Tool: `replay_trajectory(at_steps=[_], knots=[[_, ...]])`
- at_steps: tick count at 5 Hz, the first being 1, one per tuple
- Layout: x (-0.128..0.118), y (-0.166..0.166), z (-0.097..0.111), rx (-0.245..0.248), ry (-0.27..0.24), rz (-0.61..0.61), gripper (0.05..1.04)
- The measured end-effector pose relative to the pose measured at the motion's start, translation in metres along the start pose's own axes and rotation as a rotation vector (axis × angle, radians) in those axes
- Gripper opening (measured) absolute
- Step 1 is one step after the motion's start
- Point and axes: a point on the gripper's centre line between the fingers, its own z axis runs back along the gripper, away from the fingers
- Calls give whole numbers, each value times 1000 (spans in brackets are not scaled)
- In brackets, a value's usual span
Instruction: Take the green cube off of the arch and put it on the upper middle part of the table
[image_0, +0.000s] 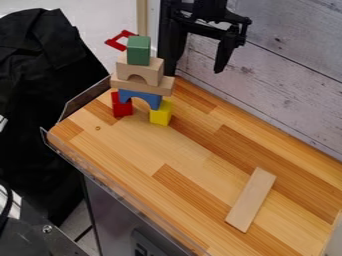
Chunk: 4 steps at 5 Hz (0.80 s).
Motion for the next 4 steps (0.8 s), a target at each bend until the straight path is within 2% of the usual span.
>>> replay_trajectory(at_steps=[1, 3, 4], knots=[[-1, 1, -13, 8, 42, 2, 999], [20, 14, 5, -19, -46, 26, 999], [22, 19, 6, -16, -52, 33, 999]])
